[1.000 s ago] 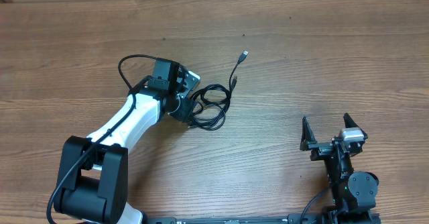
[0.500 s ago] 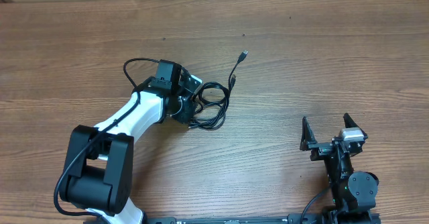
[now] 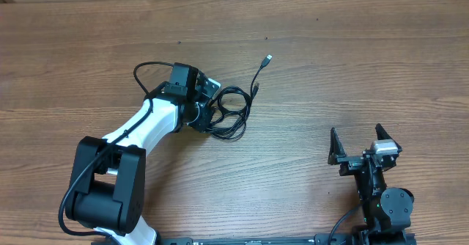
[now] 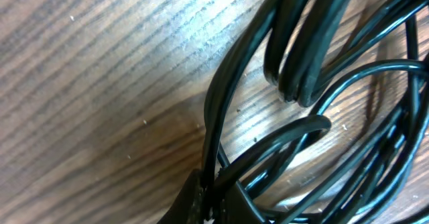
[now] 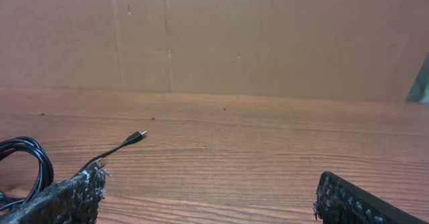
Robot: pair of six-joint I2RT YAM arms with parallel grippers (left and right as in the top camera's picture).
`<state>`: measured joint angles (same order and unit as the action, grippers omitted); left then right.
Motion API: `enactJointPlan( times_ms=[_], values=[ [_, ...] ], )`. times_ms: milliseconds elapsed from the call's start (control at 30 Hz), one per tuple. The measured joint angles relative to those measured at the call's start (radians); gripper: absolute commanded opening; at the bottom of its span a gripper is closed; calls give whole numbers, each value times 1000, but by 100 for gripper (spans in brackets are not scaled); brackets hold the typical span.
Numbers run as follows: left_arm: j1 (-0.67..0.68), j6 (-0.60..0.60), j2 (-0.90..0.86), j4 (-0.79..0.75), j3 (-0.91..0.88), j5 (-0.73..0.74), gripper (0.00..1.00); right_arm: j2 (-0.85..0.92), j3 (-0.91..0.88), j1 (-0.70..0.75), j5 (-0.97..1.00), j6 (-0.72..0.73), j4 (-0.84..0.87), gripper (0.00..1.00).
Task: Untangle cables
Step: 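Lift the grasped cable bundle upward with the left gripper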
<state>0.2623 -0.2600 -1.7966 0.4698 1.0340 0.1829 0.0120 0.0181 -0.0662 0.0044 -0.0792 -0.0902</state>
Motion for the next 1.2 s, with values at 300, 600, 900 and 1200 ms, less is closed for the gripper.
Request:
enactJointPlan(
  times_ms=[300,600,900,1200],
  values=[
    [0,48,5,212,119,131,4,0,0,0,0,0,1,100],
    [0,169,27,557,361,300,4,0,0,0,0,0,1,100],
    [0,305,30,717,444,488,4,0,0,0,0,0,0,100],
    [0,321,30,743,445,733,4,0,0,0,-15,13,43,100]
  ],
)
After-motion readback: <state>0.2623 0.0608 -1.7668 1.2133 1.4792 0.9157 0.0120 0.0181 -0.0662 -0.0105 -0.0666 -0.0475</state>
